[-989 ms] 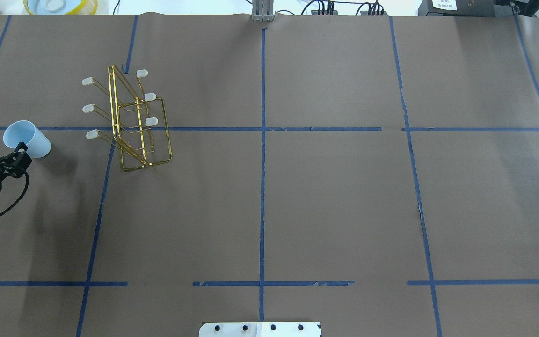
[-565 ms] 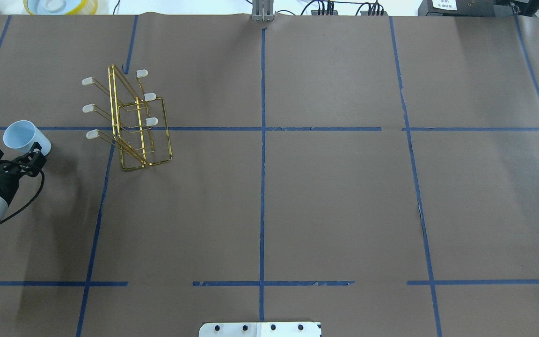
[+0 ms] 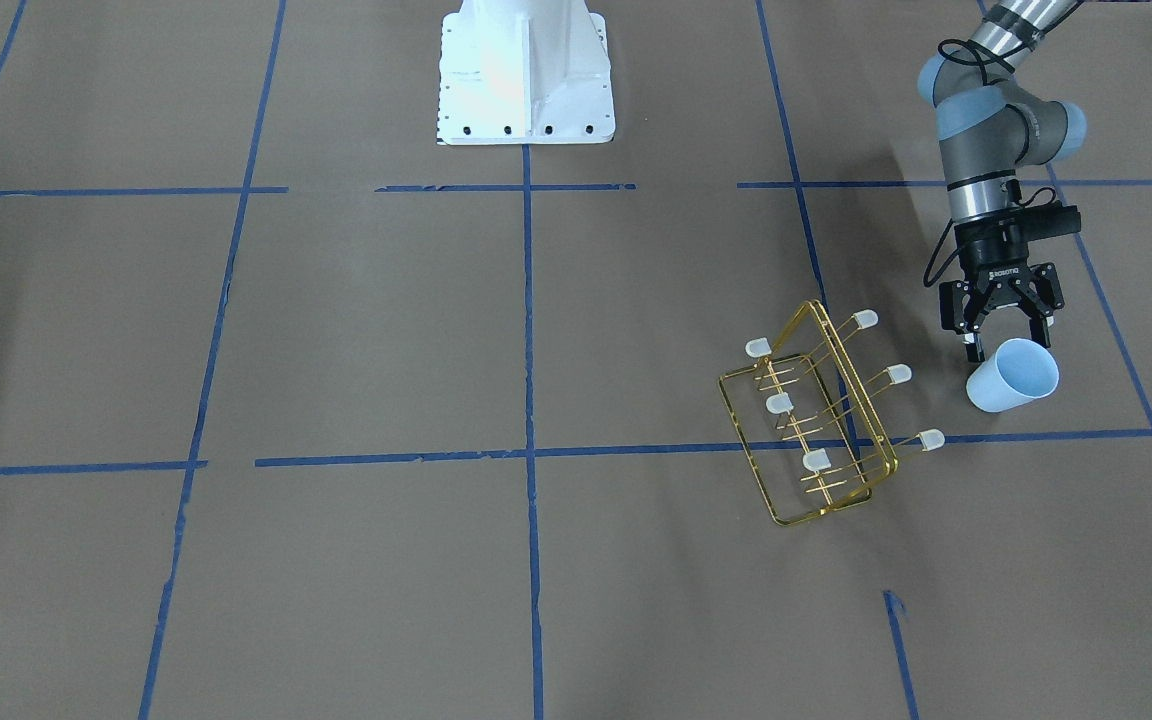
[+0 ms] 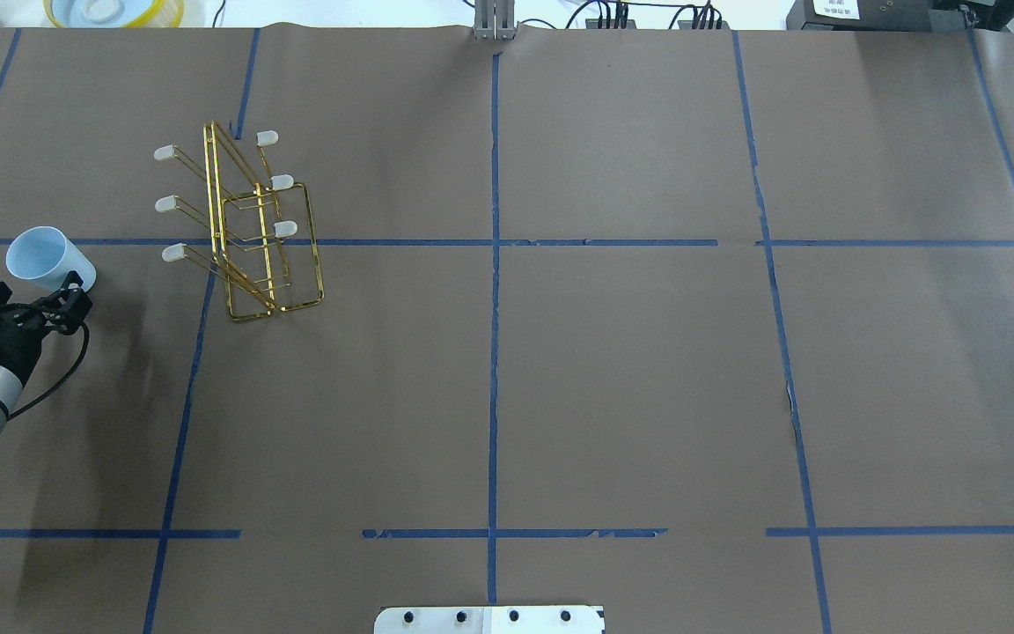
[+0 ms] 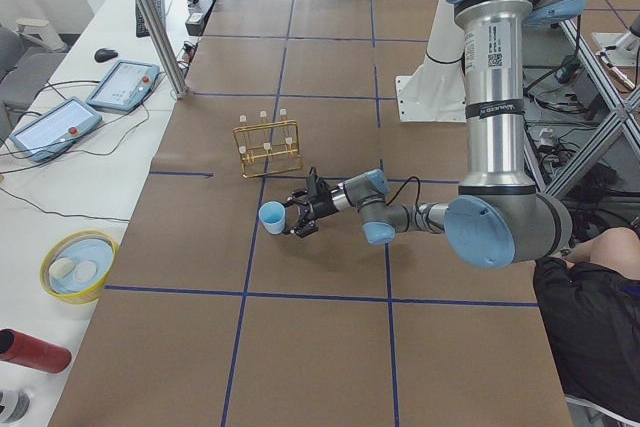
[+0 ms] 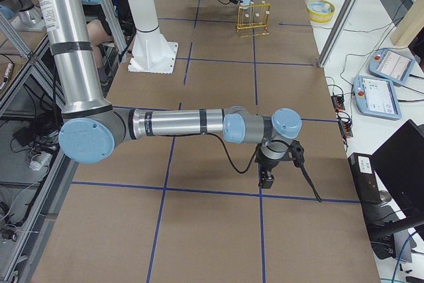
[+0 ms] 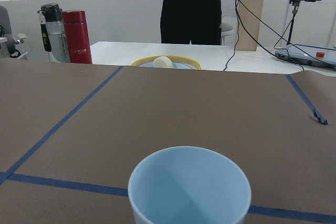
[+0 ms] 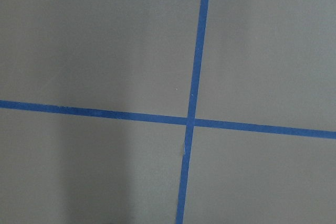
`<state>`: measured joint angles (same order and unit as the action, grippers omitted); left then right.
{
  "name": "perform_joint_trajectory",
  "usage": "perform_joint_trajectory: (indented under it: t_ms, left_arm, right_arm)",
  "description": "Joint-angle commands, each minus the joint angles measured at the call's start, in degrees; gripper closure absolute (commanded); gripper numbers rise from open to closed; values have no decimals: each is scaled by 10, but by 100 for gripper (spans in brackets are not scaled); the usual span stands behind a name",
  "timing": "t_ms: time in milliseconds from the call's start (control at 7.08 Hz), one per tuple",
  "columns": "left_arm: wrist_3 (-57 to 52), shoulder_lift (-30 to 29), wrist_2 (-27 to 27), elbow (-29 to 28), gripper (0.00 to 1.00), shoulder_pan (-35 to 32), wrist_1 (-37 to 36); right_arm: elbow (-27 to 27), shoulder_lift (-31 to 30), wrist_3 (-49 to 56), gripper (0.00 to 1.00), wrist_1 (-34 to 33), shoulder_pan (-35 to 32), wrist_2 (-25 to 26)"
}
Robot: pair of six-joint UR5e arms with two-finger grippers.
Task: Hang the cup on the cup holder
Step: 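Lift the light blue cup with the left gripper and hold it up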
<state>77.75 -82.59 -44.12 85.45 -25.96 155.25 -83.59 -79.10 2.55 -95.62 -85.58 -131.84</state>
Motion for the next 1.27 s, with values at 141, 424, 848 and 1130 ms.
perform_joint_trajectory:
  t_ms: [141,424,848,1130]
  left_arm:
    - [-6,-37,-40,-25,0,-33,1]
    - [-24,-55,-56,-35,0,-61,1]
    - [-28,-83,-61,-71,0,-77,4]
    - [-26,-86,-62,-83,0,-76,4]
  right_arm:
    - [0,0,0,0,0,0,0]
    - [0,0,0,0,0,0,0]
    - [0,0,0,0,0,0,0]
    - [0,0,0,0,0,0,0]
